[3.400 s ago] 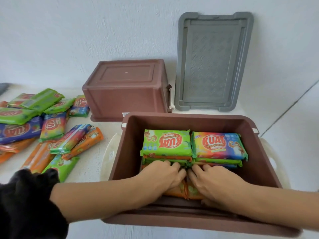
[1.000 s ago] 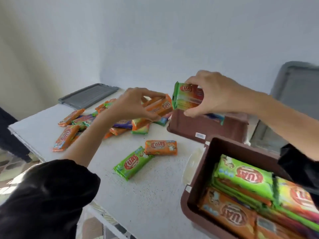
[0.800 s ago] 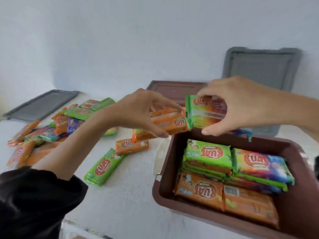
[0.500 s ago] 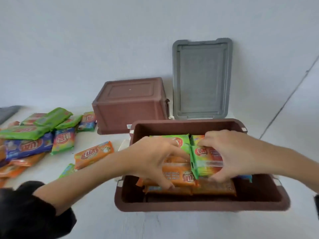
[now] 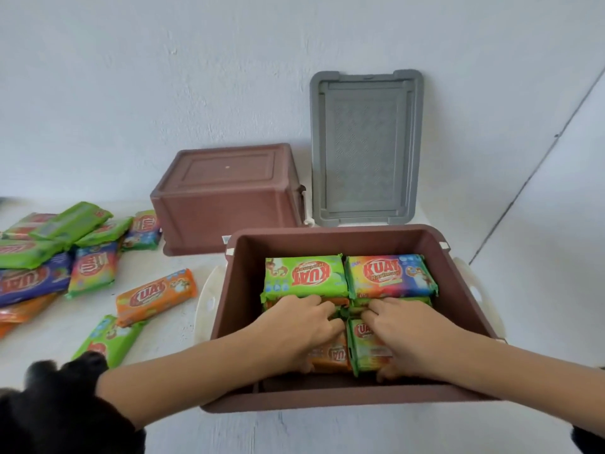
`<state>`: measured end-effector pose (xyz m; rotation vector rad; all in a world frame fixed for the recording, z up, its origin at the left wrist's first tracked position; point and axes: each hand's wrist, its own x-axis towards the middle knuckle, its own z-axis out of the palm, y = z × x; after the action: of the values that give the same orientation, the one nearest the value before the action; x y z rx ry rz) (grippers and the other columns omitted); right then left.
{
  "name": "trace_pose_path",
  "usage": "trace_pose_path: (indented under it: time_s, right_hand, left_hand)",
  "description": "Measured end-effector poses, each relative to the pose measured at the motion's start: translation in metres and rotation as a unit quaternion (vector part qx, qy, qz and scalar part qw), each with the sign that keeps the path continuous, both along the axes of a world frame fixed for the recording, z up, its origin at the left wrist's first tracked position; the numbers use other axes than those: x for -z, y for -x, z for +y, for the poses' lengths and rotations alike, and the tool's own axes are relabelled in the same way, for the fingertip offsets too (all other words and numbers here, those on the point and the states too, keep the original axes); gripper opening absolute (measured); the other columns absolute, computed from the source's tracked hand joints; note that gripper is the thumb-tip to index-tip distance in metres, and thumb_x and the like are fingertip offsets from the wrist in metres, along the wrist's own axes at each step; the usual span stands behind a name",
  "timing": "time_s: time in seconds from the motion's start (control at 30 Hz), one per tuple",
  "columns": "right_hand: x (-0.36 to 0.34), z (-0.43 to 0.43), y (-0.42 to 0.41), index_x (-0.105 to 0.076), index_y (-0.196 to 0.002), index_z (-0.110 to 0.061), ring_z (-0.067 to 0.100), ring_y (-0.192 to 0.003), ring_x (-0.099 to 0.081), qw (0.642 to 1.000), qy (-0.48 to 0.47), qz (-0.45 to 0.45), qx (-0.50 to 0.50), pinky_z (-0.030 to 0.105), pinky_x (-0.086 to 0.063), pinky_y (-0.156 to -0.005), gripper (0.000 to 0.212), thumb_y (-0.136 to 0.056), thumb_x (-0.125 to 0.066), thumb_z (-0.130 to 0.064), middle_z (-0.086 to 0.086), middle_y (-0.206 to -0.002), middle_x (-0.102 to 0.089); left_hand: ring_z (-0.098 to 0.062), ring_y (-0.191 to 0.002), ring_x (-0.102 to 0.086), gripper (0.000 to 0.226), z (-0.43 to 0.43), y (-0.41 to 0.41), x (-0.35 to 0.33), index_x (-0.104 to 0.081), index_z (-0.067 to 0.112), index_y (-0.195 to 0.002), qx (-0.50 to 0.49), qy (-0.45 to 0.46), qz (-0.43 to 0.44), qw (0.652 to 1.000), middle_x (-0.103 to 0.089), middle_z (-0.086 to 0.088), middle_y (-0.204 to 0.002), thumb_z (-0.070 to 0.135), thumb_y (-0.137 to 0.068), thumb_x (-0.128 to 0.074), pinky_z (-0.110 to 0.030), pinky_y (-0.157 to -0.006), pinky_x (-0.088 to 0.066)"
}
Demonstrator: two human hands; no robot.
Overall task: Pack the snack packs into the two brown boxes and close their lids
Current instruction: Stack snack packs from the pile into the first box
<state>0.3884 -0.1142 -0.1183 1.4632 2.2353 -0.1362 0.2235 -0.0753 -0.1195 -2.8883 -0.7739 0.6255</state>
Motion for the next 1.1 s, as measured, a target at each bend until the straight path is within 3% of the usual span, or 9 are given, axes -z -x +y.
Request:
trace_pose_path:
  time_s: [0.17,0.27,0.43,0.6,0.67,0.73,0.77,0.93,1.1]
  right_hand:
    - [-0.001,-0.002,-0.001,-0.027,-0.14,-0.021,0.025,-0.12,-0.045,0.999,-0.017,0.027,-0.027,0.036,-0.044,-0.091,0.072,-0.082,-0.063,-0.045,0.006,-0.136,-0.037]
    - [0.0,-0.002,0.002,-0.028,-0.14,-0.023,0.027,-0.118,-0.046,0.998,-0.029,0.023,-0.054,0.039,-0.045,-0.088,0.063,-0.087,-0.058,-0.039,0.009,-0.135,-0.036]
    - [0.0,0.0,0.002,-0.028,-0.143,-0.026,0.025,-0.121,-0.041,0.998,-0.029,0.029,-0.055,0.038,-0.044,-0.091,0.061,-0.089,-0.055,-0.037,0.007,-0.136,-0.036]
    - [-0.009,-0.003,0.0,-0.037,-0.137,-0.032,0.018,-0.122,-0.044,0.99,-0.1,0.092,-0.022,0.035,-0.046,-0.09,0.054,-0.088,-0.05,-0.05,-0.003,-0.132,-0.044]
    - [-0.021,0.0,0.001,-0.055,-0.122,-0.034,0.014,-0.103,-0.058,0.978,-0.163,0.128,-0.037,0.031,-0.053,-0.071,0.05,-0.077,-0.064,-0.053,-0.006,-0.11,-0.059]
    - [-0.032,0.006,0.003,-0.068,-0.103,-0.032,0.011,-0.076,-0.064,0.961,-0.212,0.171,-0.044,0.023,-0.048,-0.043,0.049,-0.059,-0.08,-0.05,-0.008,-0.083,-0.064]
    - [-0.038,0.012,0.006,-0.068,-0.103,-0.03,0.012,-0.074,-0.063,0.953,-0.218,0.204,-0.048,0.022,-0.046,-0.04,0.048,-0.06,-0.081,-0.047,-0.009,-0.082,-0.063]
    - [-0.075,0.048,0.058,-0.054,-0.126,-0.032,0.014,-0.094,-0.055,0.91,-0.285,0.263,-0.145,0.019,-0.036,-0.051,0.049,-0.081,-0.054,-0.048,-0.007,-0.096,-0.059]
    - [-0.081,0.092,0.137,-0.033,-0.141,-0.036,0.016,-0.115,-0.042,0.913,-0.23,0.27,-0.203,0.028,-0.038,-0.074,0.057,-0.089,-0.05,-0.05,-0.003,-0.118,-0.05]
  left_hand:
    - [-0.027,-0.109,-0.052,0.056,0.002,0.003,0.001,-0.042,0.013,-0.128,-0.025,-0.009,-0.003,1.0,-0.048,-0.006,-0.125,0.04,-0.083,-0.063,-0.038,-0.073,-0.043]
    - [-0.027,-0.104,-0.056,0.052,0.001,0.004,0.003,-0.047,0.013,-0.122,-0.046,-0.015,-0.021,0.999,-0.05,-0.005,-0.121,0.04,-0.081,-0.064,-0.034,-0.064,-0.035]
    - [-0.027,-0.105,-0.055,0.056,0.003,0.003,0.004,-0.046,0.014,-0.125,-0.037,-0.014,-0.027,0.999,-0.048,-0.005,-0.121,0.042,-0.08,-0.065,-0.034,-0.065,-0.037]
    - [-0.014,-0.108,-0.053,0.049,0.01,0.014,-0.009,-0.055,0.023,-0.12,-0.084,0.063,-0.168,0.98,-0.055,0.005,-0.117,0.053,-0.082,-0.058,-0.028,-0.073,-0.038]
    - [-0.01,-0.103,-0.055,0.038,0.011,0.026,-0.023,-0.06,0.026,-0.115,-0.107,0.063,-0.261,0.957,-0.058,0.009,-0.113,0.049,-0.085,-0.057,-0.027,-0.074,-0.041]
    - [-0.008,-0.095,-0.058,0.029,0.013,0.041,-0.041,-0.064,0.027,-0.111,-0.128,0.062,-0.337,0.931,-0.061,0.01,-0.106,0.041,-0.086,-0.059,-0.027,-0.074,-0.047]
    - [-0.006,-0.091,-0.059,0.026,0.015,0.05,-0.049,-0.065,0.027,-0.109,-0.139,0.069,-0.368,0.917,-0.062,0.01,-0.102,0.038,-0.086,-0.061,-0.025,-0.073,-0.049]
    - [0.0,-0.086,-0.061,0.02,0.021,0.102,-0.077,-0.068,0.025,-0.104,-0.223,0.023,-0.467,0.855,-0.065,0.012,-0.096,0.029,-0.084,-0.066,-0.021,-0.075,-0.053]
    - [-0.006,-0.095,-0.057,0.032,0.024,0.169,-0.07,-0.062,0.027,-0.115,-0.365,-0.054,-0.42,0.829,-0.063,0.004,-0.112,0.035,-0.084,-0.064,-0.023,-0.082,-0.047]
